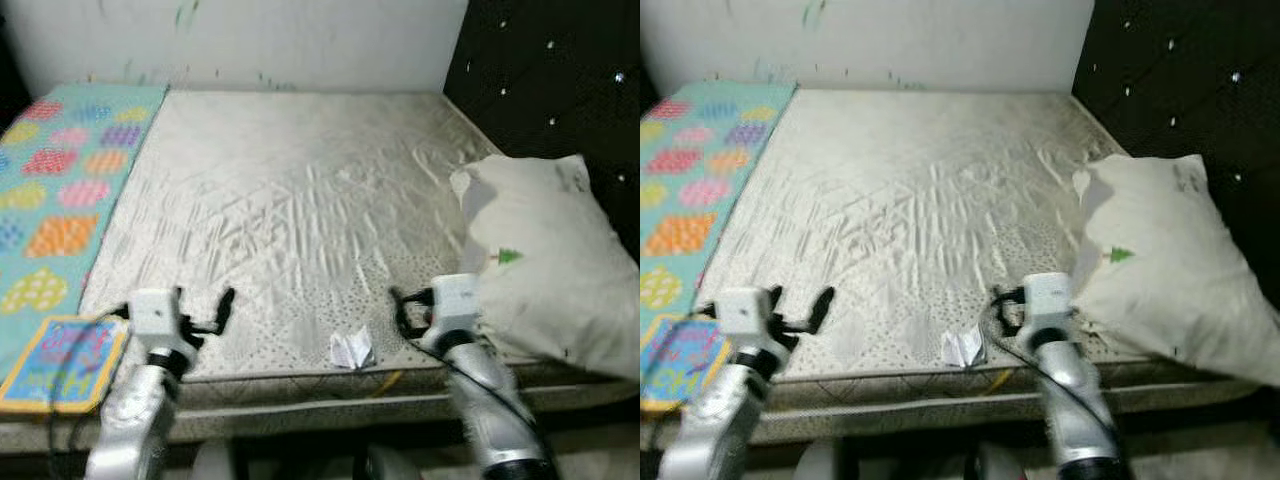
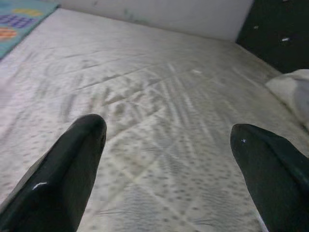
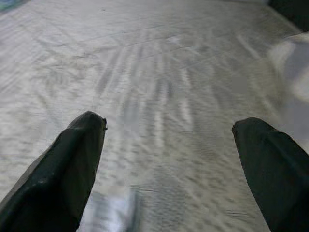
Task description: Clean up the room
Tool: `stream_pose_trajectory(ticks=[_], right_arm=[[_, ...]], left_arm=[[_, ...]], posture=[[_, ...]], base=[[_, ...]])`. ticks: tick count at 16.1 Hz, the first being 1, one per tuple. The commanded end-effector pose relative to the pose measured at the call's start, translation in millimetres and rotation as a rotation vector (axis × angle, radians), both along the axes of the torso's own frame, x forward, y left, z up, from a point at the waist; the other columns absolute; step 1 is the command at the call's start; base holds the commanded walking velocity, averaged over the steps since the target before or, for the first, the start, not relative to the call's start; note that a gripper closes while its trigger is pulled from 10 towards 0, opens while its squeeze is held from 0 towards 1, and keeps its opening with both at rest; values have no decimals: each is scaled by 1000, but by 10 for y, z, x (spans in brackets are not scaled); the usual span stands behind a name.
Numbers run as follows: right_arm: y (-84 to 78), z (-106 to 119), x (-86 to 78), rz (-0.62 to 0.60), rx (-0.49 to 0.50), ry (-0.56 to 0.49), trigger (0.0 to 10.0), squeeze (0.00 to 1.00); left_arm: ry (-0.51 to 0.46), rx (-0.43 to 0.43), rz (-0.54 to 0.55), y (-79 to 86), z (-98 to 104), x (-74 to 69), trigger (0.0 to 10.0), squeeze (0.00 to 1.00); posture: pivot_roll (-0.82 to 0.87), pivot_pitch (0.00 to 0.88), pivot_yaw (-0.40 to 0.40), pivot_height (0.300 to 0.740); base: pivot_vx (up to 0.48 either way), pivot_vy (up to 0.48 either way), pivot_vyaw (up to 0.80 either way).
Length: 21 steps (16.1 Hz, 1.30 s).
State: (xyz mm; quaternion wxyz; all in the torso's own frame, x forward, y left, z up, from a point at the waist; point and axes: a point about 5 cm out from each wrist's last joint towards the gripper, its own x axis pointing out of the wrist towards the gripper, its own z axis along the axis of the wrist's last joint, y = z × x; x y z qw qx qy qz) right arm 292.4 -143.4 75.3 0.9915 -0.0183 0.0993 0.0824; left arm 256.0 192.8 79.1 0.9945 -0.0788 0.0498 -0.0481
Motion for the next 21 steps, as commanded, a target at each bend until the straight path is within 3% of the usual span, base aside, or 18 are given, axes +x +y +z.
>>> stream_pose_trajectory(ticks=[1, 10, 14, 21], right_arm=[[-72, 11, 0, -20, -13, -1, 10000, 0], [-37, -55, -11, 21, -48, 43, 10000, 0], [-7, -66, -20, 44, -58, 55, 10000, 0], [-22, -93, -22, 43, -51, 90, 10000, 0]], left_arm=[[5, -7, -13, -31, 0, 13, 10000, 0], [24, -13, -8, -38, -28, 7, 10000, 0], [28, -17, -4, -33, -30, 4, 10000, 0], [37, -25, 2, -32, -33, -4, 10000, 0]], posture=[[-104, 0, -42, 617], [-104, 0, -45, 617], [-103, 0, -47, 617], [-102, 4, -51, 617]], base=[[0, 0, 0], [0, 0, 0], [0, 0, 800], [0, 0, 0]])
